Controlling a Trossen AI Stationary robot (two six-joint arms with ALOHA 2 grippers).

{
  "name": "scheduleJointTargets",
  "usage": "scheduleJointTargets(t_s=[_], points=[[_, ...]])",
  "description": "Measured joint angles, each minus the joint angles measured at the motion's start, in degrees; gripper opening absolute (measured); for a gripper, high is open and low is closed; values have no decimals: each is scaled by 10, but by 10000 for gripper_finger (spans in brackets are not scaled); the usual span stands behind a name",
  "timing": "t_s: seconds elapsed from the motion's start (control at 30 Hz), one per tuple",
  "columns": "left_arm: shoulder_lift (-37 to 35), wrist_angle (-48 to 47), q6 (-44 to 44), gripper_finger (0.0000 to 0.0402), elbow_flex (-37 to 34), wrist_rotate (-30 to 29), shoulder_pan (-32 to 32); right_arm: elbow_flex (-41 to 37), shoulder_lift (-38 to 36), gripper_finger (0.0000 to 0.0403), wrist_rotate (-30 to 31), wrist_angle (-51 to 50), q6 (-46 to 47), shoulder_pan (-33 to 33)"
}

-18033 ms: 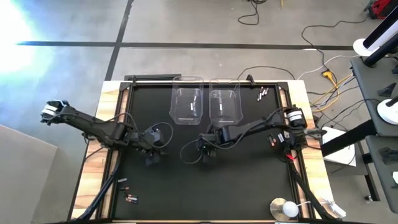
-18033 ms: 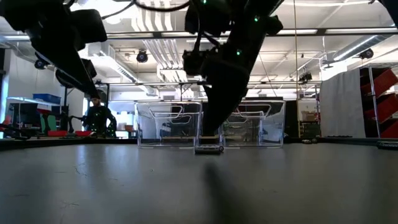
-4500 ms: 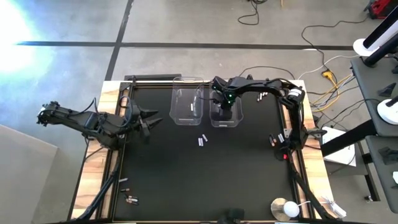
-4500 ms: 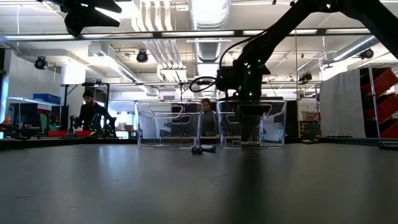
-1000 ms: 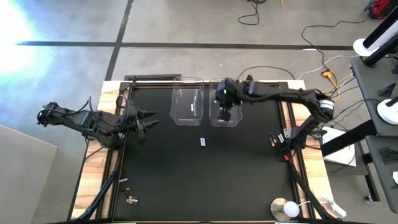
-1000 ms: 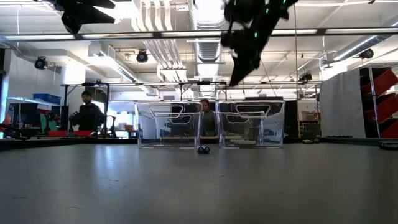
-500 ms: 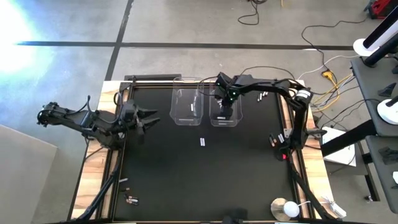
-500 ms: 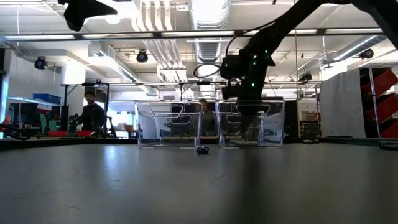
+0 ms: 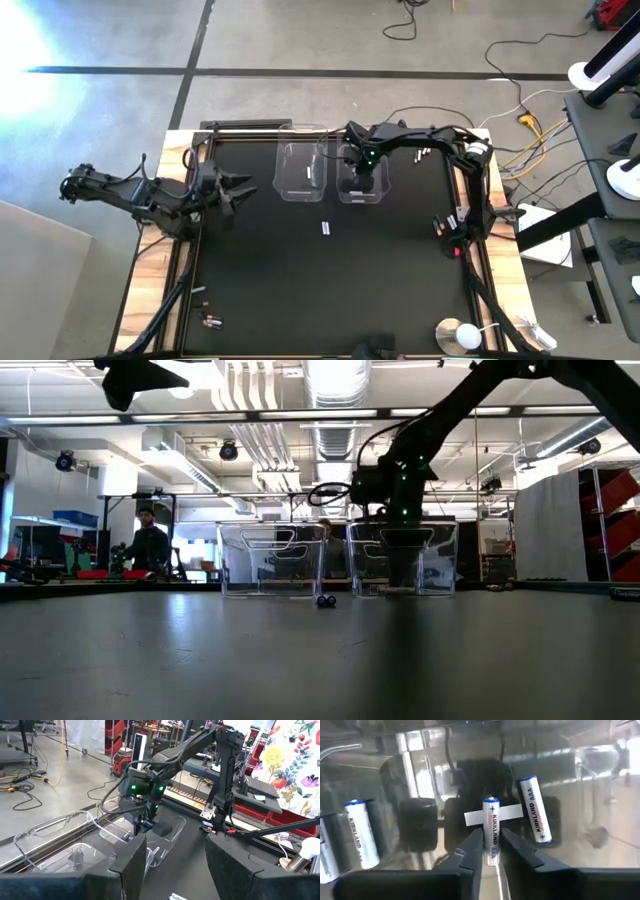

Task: Sort batteries
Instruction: Put the white battery into the right transparent bin

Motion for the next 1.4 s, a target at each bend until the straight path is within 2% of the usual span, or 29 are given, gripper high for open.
scheduleJointTargets(t_s=[0.2,0.4,0.53,0.73,0.8,0.9,1.07,1.2,1.4], points=[[3,-9,10,182,0,-1,0,41,-64,120,5,-32,6,11],[3,-54,13,182,0,-1,0,56,-155,145,5,-21,140,55],[4,-61,38,182,0,0,0,41,-206,147,5,-21,223,114],[4,-60,74,182,0,0,0,7,-243,130,7,-18,349,236],[4,-60,86,182,0,1,0,-10,-245,124,26,-8,394,281],[4,-60,101,182,0,2,0,-42,-244,121,86,24,466,347],[2,-63,120,182,0,4,0,-124,-218,134,197,151,590,431],[-4,-65,130,182,0,19,0,-186,-176,156,264,281,672,456],[-20,-65,123,182,0,48,0,-199,-91,197,286,393,691,454]])
